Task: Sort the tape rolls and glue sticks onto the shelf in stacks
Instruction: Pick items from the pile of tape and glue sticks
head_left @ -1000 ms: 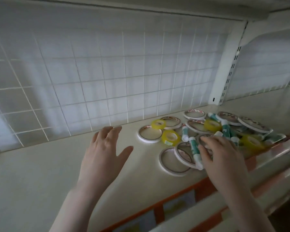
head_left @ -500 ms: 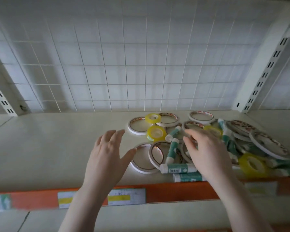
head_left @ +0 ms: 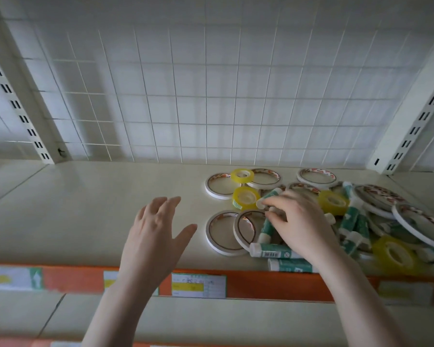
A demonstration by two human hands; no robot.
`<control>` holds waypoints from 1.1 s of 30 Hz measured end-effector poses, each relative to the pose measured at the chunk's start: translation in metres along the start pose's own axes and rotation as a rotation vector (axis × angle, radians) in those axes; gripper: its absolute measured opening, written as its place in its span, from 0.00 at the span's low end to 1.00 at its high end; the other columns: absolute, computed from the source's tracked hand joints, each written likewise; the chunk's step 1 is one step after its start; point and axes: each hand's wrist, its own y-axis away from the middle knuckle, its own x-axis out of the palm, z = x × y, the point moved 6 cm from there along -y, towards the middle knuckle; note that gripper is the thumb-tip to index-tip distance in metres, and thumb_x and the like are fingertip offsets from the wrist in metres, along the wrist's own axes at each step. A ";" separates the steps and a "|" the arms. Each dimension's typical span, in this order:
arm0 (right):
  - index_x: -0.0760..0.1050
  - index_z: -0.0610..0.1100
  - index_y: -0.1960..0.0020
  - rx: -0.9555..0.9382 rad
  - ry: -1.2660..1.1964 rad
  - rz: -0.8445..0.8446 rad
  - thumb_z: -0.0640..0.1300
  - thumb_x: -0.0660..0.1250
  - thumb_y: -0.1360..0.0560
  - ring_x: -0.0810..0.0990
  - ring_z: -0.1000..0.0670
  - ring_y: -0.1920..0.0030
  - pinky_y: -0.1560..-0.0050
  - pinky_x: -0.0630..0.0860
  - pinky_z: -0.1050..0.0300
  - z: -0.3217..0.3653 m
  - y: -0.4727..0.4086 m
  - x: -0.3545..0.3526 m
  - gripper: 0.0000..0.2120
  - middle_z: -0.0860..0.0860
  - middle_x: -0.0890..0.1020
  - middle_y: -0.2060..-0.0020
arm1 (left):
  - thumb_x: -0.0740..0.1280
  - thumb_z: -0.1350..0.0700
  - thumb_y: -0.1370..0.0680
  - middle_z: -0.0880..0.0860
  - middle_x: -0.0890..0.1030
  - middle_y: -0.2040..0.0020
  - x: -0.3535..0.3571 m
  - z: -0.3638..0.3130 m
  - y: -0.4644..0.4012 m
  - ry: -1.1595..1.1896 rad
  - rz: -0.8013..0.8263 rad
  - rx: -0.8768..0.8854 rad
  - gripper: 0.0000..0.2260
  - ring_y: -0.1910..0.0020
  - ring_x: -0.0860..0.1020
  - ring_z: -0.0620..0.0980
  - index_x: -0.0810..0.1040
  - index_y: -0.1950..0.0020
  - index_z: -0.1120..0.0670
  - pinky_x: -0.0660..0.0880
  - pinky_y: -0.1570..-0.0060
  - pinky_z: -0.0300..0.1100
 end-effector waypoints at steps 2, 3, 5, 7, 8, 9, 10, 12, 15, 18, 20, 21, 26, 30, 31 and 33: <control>0.83 0.48 0.49 -0.144 -0.039 0.043 0.36 0.68 0.27 0.75 0.52 0.50 0.48 0.65 0.61 0.004 0.002 -0.003 0.11 0.54 0.82 0.53 | 0.68 0.46 0.27 0.53 0.71 0.34 0.001 0.001 0.000 0.002 0.003 -0.004 0.26 0.35 0.68 0.54 0.69 0.31 0.53 0.64 0.38 0.45; 0.83 0.49 0.50 -0.194 -0.068 0.088 0.34 0.68 0.27 0.75 0.54 0.49 0.46 0.65 0.61 0.005 0.003 -0.004 0.13 0.55 0.82 0.52 | 0.68 0.46 0.27 0.53 0.71 0.34 0.001 0.001 -0.001 0.004 0.006 -0.004 0.26 0.35 0.68 0.55 0.69 0.31 0.53 0.64 0.38 0.45; 0.83 0.49 0.51 -0.245 -0.125 0.173 0.32 0.67 0.27 0.73 0.57 0.48 0.43 0.67 0.60 0.005 0.004 -0.004 0.15 0.56 0.82 0.52 | 0.68 0.46 0.27 0.54 0.71 0.34 0.003 0.000 0.000 0.009 0.009 -0.003 0.26 0.35 0.68 0.55 0.70 0.31 0.53 0.64 0.38 0.46; 0.83 0.50 0.51 -0.276 -0.136 0.237 0.32 0.66 0.27 0.74 0.57 0.48 0.41 0.69 0.58 0.007 0.005 -0.002 0.15 0.58 0.82 0.53 | 0.68 0.46 0.27 0.53 0.71 0.34 0.004 -0.001 0.000 0.011 0.013 -0.003 0.26 0.35 0.68 0.54 0.69 0.31 0.53 0.64 0.37 0.46; 0.83 0.50 0.51 -0.285 -0.130 0.266 0.31 0.65 0.27 0.74 0.56 0.47 0.41 0.70 0.56 0.008 0.005 0.000 0.16 0.59 0.82 0.53 | 0.67 0.46 0.27 0.53 0.70 0.34 0.004 -0.001 0.000 0.013 0.015 -0.004 0.26 0.34 0.67 0.54 0.68 0.31 0.53 0.64 0.37 0.45; 0.83 0.51 0.51 -0.283 -0.123 0.297 0.31 0.65 0.27 0.74 0.56 0.46 0.41 0.70 0.55 0.008 0.005 0.002 0.18 0.59 0.82 0.53 | 0.67 0.46 0.26 0.52 0.70 0.33 0.005 -0.002 0.000 0.013 0.018 -0.004 0.26 0.34 0.67 0.53 0.68 0.30 0.52 0.64 0.37 0.45; 0.83 0.51 0.51 -0.277 -0.117 0.324 0.30 0.64 0.28 0.73 0.57 0.46 0.40 0.70 0.55 0.009 0.005 0.003 0.19 0.59 0.82 0.53 | 0.67 0.46 0.26 0.52 0.69 0.33 0.005 -0.002 0.000 0.013 0.020 -0.005 0.26 0.34 0.66 0.53 0.67 0.30 0.52 0.64 0.37 0.44; 0.83 0.52 0.50 -0.272 -0.113 0.364 0.30 0.63 0.29 0.71 0.58 0.44 0.40 0.68 0.57 0.009 0.005 0.003 0.20 0.60 0.81 0.52 | 0.67 0.46 0.26 0.51 0.69 0.33 0.006 -0.004 0.000 0.018 0.019 -0.006 0.26 0.34 0.66 0.52 0.67 0.30 0.52 0.64 0.38 0.43; 0.82 0.53 0.48 -0.300 -0.074 0.418 0.31 0.63 0.29 0.70 0.58 0.44 0.40 0.66 0.61 0.012 0.002 0.003 0.21 0.61 0.81 0.51 | 0.67 0.46 0.26 0.51 0.69 0.33 0.009 -0.005 0.000 0.029 0.026 -0.011 0.26 0.33 0.66 0.53 0.67 0.30 0.52 0.63 0.38 0.43; 0.81 0.55 0.46 -0.333 0.014 0.460 0.33 0.64 0.29 0.70 0.55 0.45 0.41 0.66 0.60 0.013 -0.002 0.004 0.20 0.60 0.81 0.50 | 0.67 0.46 0.26 0.51 0.69 0.33 0.011 -0.006 0.001 0.024 0.032 -0.005 0.26 0.33 0.65 0.52 0.67 0.30 0.52 0.63 0.37 0.43; 0.80 0.55 0.45 -0.322 0.060 0.457 0.35 0.65 0.29 0.70 0.54 0.46 0.44 0.66 0.59 0.011 -0.004 0.003 0.19 0.59 0.80 0.51 | 0.67 0.46 0.26 0.51 0.69 0.33 0.012 -0.006 0.001 0.021 0.034 -0.005 0.26 0.33 0.65 0.52 0.67 0.30 0.52 0.63 0.37 0.43; 0.80 0.55 0.46 -0.319 0.067 0.448 0.35 0.65 0.29 0.70 0.53 0.46 0.44 0.66 0.59 0.010 -0.004 0.003 0.18 0.58 0.80 0.51 | 0.67 0.46 0.26 0.51 0.69 0.33 0.013 -0.006 0.001 0.020 0.033 -0.005 0.26 0.33 0.66 0.52 0.67 0.30 0.52 0.63 0.37 0.43; 0.80 0.53 0.50 -0.303 0.052 0.362 0.39 0.68 0.28 0.71 0.55 0.47 0.44 0.69 0.57 0.007 -0.002 -0.001 0.11 0.58 0.80 0.52 | 0.67 0.46 0.26 0.51 0.69 0.33 0.013 -0.005 0.001 0.029 0.025 -0.015 0.26 0.34 0.66 0.52 0.67 0.30 0.52 0.63 0.37 0.43; 0.77 0.51 0.53 -0.286 0.006 0.232 0.39 0.69 0.30 0.75 0.55 0.50 0.48 0.71 0.58 0.003 -0.003 -0.005 0.09 0.59 0.80 0.55 | 0.66 0.46 0.25 0.51 0.69 0.33 0.014 -0.006 -0.001 0.023 0.019 -0.007 0.26 0.33 0.66 0.52 0.67 0.30 0.52 0.64 0.37 0.43; 0.76 0.51 0.54 -0.287 0.009 0.183 0.39 0.70 0.31 0.76 0.54 0.52 0.51 0.72 0.58 0.003 -0.003 -0.007 0.09 0.58 0.80 0.56 | 0.66 0.46 0.25 0.51 0.69 0.33 0.014 -0.007 -0.001 0.023 0.017 -0.002 0.26 0.33 0.66 0.52 0.67 0.30 0.52 0.64 0.37 0.43; 0.75 0.49 0.55 -0.300 0.016 0.071 0.38 0.73 0.33 0.79 0.53 0.57 0.59 0.73 0.59 0.004 -0.002 -0.013 0.11 0.57 0.80 0.59 | 0.66 0.46 0.25 0.50 0.69 0.33 0.015 -0.009 -0.001 0.031 0.013 0.016 0.26 0.34 0.66 0.51 0.67 0.30 0.51 0.64 0.38 0.42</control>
